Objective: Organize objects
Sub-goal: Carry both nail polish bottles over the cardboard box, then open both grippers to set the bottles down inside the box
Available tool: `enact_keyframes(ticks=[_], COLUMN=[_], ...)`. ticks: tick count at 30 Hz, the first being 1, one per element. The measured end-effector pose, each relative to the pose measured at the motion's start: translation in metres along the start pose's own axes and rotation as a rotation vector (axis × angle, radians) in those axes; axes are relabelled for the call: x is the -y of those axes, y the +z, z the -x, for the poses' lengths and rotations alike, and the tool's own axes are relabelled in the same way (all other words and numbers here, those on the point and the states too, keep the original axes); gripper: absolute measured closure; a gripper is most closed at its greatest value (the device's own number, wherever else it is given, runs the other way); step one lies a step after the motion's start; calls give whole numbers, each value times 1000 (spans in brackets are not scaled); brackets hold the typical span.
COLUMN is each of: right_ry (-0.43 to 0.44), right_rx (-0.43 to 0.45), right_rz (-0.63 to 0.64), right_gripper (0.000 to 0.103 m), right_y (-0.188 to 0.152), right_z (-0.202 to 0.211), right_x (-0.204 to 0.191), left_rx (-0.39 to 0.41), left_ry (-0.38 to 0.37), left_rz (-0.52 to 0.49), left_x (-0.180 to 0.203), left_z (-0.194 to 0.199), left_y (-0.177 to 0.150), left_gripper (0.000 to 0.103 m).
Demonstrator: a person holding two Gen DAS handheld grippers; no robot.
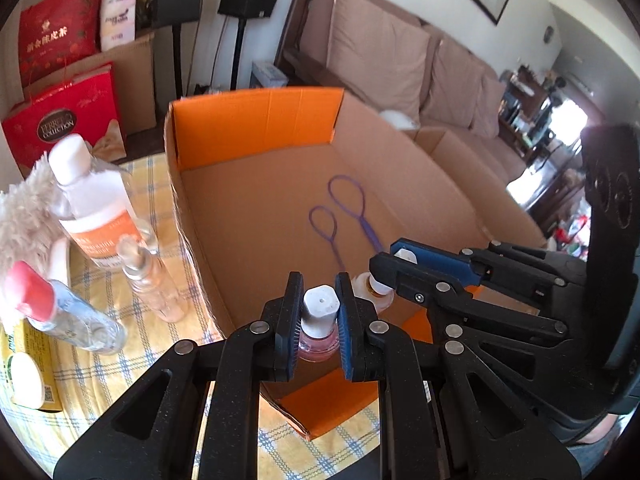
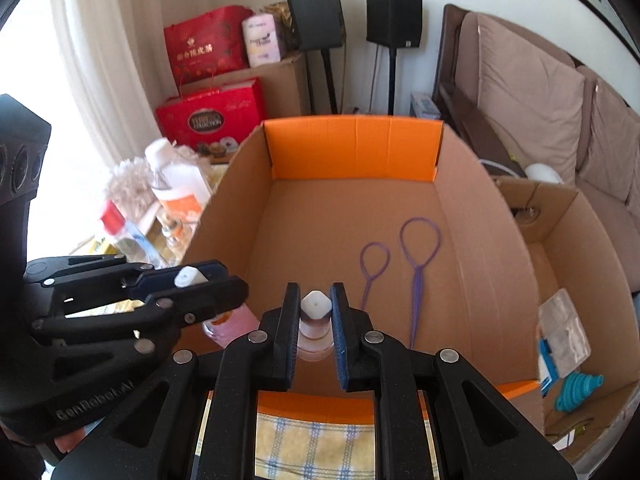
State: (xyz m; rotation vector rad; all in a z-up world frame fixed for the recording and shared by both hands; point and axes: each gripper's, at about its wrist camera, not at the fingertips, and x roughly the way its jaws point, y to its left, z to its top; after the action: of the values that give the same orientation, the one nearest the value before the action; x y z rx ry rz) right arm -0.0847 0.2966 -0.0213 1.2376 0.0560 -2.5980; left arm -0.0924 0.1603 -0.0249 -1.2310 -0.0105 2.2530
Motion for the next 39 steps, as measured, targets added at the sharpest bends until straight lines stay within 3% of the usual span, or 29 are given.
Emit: enact_keyframes(ticks=[13,17,24,28,30,33,39], right_ry=[8,0,64,72,63,55,48], right_rx=[-58,-79,-66,-27,-5,24,66], right_rz=[23,45,-23,-54,-66,-70,-58], right_gripper=[89,89,85,80,77,72,59], right_y=[-11,-15,-12,-6,-3,1,5], right_z=[-19,-25,-22,-10,-2,10,29], right_x=[4,3,12,14,16,14,6], left_rx=[-57,-60,-22,18,33,47,87], left_ry=[72,34,5,4,3,5,36], left_rz=[-44,4,60,87,100,115,127], left_x=[7,2,-12,-18,-22,-26,-34], left_z=[-18,-16,2,19,27,36,55], left_y=[-14,-11,-7,-3,-1,1,0], left_gripper=[89,84,59,39,38,25,11])
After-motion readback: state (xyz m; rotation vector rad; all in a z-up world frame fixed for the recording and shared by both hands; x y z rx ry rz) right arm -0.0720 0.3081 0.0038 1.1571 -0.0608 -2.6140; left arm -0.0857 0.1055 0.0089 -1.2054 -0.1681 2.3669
